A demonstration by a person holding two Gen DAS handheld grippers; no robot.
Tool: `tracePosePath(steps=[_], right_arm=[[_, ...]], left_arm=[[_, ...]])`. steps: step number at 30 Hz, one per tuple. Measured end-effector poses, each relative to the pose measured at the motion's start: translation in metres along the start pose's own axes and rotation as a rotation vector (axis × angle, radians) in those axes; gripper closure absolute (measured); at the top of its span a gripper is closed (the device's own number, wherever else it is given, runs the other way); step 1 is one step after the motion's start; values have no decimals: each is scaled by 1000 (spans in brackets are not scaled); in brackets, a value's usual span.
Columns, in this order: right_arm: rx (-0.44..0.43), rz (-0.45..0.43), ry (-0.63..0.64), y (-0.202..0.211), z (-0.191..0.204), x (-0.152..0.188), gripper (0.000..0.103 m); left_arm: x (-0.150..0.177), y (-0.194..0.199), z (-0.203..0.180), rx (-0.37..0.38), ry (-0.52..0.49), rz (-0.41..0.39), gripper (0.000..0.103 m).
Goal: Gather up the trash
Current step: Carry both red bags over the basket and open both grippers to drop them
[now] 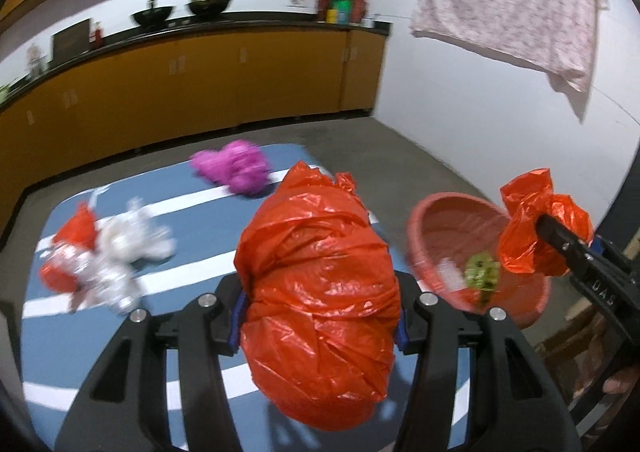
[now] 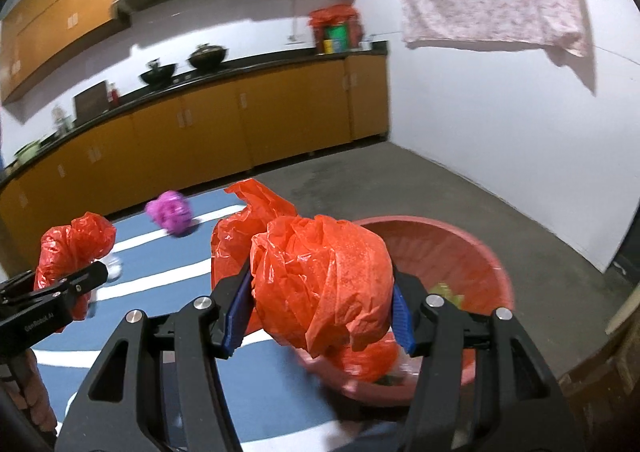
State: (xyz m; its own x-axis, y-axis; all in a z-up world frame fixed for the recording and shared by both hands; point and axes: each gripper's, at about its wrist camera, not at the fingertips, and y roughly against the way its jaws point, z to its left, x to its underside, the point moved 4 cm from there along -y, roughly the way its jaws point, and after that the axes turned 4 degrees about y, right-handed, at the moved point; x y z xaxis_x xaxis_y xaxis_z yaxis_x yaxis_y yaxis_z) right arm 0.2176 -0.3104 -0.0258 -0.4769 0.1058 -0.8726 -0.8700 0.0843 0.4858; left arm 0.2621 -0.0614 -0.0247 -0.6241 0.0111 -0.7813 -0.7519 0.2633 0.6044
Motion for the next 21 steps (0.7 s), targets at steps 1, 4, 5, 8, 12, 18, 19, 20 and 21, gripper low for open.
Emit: tracePosePath(steps=[1, 4, 5, 8, 12, 18, 19, 20, 21], right_arm=[[15, 1, -17, 0, -9, 0, 45], [51, 2, -55, -2, -30, -1, 45], [63, 3, -68, -3, -36, -1, 45], [89, 8, -97, -7, -50, 0, 45], [109, 11, -115, -11, -60, 1, 45], [119, 21, -131, -17, -68, 2, 45], [120, 23, -132, -18, -68, 2, 45], [122, 24, -133, -19, -68, 3, 45], [123, 27, -136, -21, -68, 4, 45]], left_arm=[[-3, -5, -14, 21, -15, 1, 51], [-6, -16, -39, 58, -45, 5, 51], [-7, -19, -47, 70, -53, 7, 51], [-7, -30, -66, 99, -70, 18, 51], [-5, -44, -83, 124, -86, 35, 51], [0, -55, -93, 144, -102, 55, 51], [1, -57, -94, 146, -104, 58, 51], [3, -59, -94, 148, -104, 62, 51], [4, -61, -96, 150, -106, 68, 51]])
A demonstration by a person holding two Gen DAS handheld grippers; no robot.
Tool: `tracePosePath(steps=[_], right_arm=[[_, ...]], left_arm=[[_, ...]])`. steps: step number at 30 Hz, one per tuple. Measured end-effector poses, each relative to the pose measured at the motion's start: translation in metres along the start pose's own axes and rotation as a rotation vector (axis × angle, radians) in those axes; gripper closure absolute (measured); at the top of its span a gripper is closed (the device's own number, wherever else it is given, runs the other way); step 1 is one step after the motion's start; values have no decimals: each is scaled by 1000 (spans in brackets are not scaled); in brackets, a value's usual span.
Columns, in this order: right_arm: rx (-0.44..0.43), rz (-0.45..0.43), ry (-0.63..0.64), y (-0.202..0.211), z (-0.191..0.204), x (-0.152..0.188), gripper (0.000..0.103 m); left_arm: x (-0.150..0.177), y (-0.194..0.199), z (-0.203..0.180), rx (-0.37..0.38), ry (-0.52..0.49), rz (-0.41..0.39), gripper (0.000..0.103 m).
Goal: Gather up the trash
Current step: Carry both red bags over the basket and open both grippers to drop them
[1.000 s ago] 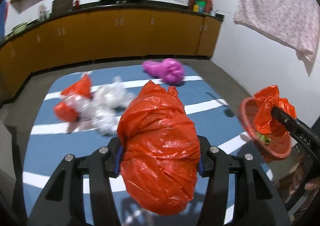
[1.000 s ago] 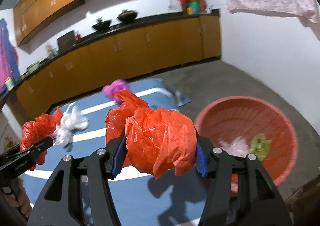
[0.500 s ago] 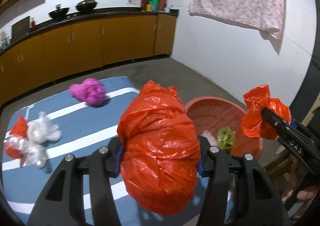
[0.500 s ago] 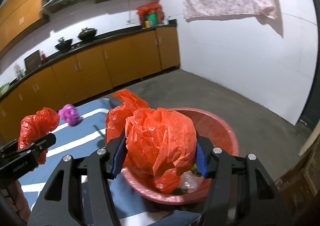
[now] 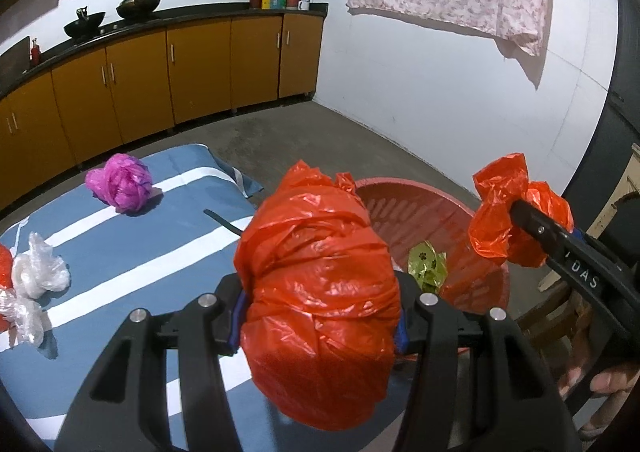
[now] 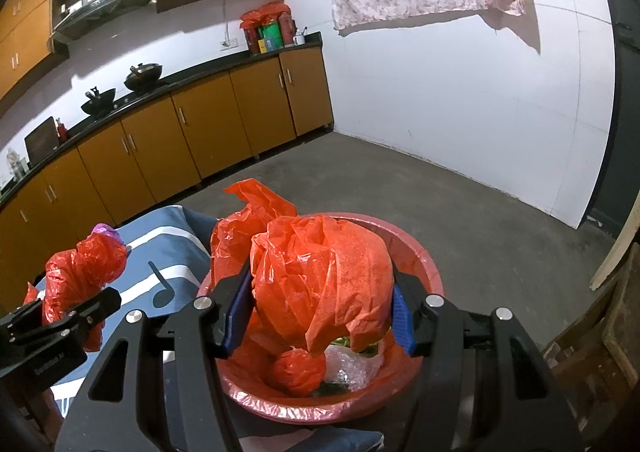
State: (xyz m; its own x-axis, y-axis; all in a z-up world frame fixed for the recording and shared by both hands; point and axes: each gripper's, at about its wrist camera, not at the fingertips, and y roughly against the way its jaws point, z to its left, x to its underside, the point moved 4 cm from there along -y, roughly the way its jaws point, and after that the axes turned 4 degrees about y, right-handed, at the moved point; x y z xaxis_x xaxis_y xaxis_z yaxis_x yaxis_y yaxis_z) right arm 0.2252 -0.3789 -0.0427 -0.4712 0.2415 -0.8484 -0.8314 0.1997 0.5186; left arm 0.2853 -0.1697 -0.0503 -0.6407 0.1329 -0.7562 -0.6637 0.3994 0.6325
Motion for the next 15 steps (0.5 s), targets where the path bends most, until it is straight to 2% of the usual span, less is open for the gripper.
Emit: tracePosePath(steps=[15], right_arm=[[20, -1, -82, -22, -8, -17, 45]], left_arm=[[-8, -42, -30, 78, -31, 34, 50]])
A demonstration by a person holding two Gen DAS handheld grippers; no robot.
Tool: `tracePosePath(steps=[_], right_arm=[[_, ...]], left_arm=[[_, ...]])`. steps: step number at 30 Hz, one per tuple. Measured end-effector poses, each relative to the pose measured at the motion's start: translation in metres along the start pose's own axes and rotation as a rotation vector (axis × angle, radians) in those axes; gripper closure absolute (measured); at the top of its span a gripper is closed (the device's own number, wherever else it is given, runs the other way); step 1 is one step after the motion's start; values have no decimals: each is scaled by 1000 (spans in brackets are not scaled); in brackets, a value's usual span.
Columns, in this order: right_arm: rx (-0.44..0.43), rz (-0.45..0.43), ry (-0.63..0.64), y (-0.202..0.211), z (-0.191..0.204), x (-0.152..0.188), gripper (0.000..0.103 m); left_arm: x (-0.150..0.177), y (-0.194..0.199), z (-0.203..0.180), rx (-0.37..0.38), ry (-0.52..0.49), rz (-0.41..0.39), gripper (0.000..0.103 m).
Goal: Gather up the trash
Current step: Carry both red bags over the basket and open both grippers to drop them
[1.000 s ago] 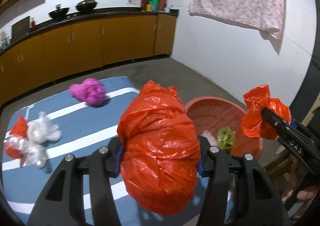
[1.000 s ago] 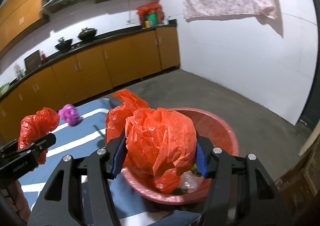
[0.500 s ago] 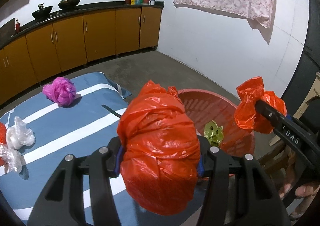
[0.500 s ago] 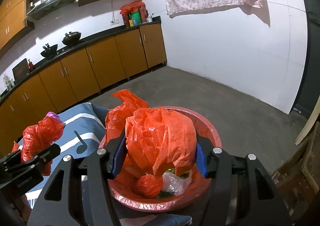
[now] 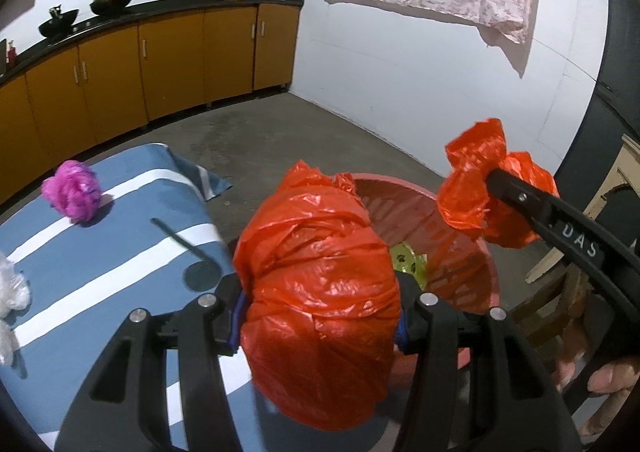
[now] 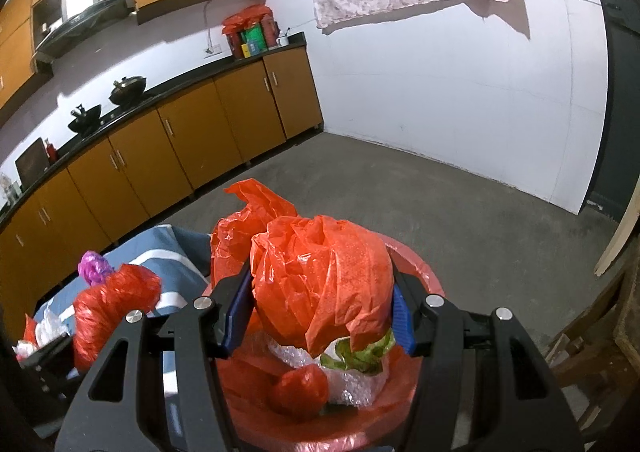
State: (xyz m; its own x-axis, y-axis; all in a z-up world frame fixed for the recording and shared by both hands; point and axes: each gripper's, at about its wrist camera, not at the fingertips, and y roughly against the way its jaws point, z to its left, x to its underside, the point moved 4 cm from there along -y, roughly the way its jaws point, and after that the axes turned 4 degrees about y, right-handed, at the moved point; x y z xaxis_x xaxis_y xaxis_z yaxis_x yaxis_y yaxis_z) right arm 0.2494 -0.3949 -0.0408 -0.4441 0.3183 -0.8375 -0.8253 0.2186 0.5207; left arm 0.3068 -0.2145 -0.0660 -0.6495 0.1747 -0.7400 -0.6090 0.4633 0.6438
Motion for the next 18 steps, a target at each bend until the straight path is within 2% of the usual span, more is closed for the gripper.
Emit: tracePosePath(steps=[13, 16, 18], right_arm=[[6, 2, -67, -15, -22, -6, 45], [-10, 9, -89, -18, -24, -6, 44], [-26, 9, -111, -20, -26, -7, 39]], left_arm=[[-1, -44, -17, 31, -29, 44, 50], [-4, -48, -19, 29, -27, 43, 47], [-6, -51, -21, 26, -24, 42, 42]])
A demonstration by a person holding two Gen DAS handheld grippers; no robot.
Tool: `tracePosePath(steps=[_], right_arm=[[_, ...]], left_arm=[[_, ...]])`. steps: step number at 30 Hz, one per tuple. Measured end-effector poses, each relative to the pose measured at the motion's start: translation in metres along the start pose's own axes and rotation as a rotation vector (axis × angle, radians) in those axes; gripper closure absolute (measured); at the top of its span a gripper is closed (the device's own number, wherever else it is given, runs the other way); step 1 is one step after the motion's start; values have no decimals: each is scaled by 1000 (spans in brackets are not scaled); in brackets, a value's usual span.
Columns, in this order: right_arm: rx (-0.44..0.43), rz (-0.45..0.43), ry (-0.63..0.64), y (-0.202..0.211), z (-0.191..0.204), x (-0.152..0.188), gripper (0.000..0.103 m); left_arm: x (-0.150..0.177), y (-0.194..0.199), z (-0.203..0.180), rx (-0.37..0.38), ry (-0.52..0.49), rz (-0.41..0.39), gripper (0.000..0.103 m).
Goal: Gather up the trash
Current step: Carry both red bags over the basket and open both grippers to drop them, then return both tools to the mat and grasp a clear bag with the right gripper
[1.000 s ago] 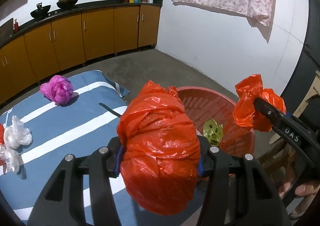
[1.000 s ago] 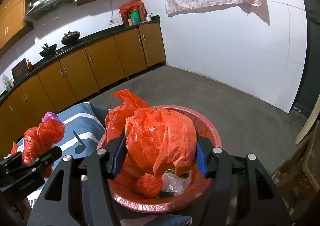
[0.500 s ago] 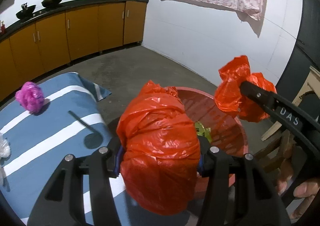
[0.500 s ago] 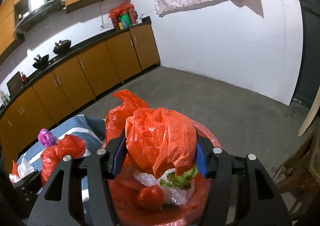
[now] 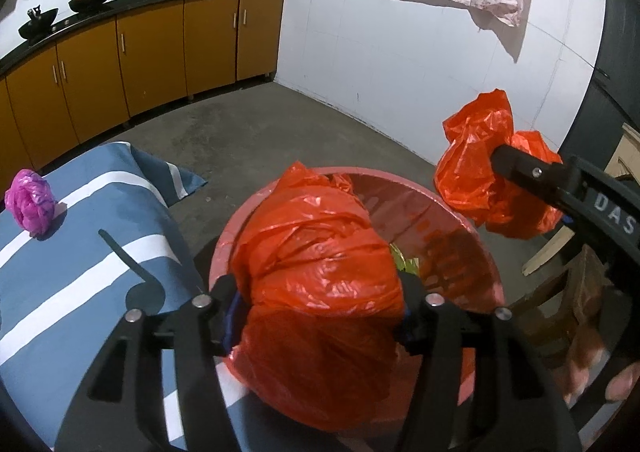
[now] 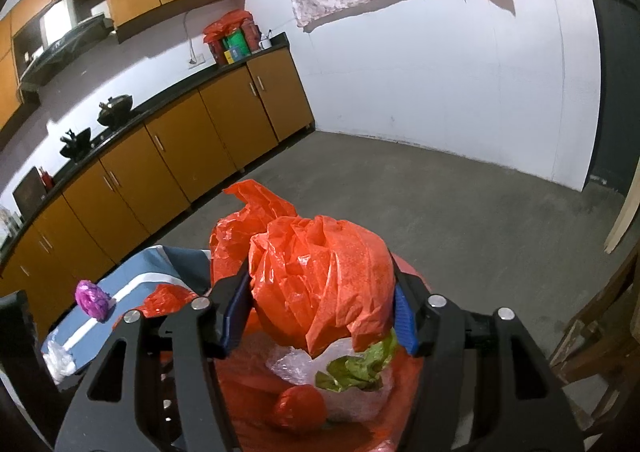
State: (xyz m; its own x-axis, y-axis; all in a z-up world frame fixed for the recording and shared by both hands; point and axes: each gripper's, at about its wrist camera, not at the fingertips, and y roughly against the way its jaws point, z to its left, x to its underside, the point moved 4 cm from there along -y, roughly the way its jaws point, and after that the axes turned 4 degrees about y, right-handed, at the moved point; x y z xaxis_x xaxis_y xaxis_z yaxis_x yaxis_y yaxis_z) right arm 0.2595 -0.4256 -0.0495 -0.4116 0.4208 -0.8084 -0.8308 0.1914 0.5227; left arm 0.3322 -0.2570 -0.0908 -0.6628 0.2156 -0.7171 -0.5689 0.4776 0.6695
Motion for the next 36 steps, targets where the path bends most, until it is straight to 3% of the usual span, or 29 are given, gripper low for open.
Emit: tracePosePath(steps=[5, 11, 19, 29, 36], right_arm=[[-24, -8, -29, 1, -4, -1, 27], [-17, -21, -30, 7, -4, -2, 22], [6, -35, 29, 15, 10, 2, 18], [-26, -45, 140, 28, 57, 11, 14], [-115, -6, 285, 27, 127, 38, 14]], left_arm=[[2, -3, 4, -1, 13, 5, 31], [6, 0, 19, -13, 55, 15, 26], [6, 29, 51, -84, 101, -34, 17], [12, 98, 114, -233, 181, -134, 10], [28, 166, 180, -390, 244, -218, 7]])
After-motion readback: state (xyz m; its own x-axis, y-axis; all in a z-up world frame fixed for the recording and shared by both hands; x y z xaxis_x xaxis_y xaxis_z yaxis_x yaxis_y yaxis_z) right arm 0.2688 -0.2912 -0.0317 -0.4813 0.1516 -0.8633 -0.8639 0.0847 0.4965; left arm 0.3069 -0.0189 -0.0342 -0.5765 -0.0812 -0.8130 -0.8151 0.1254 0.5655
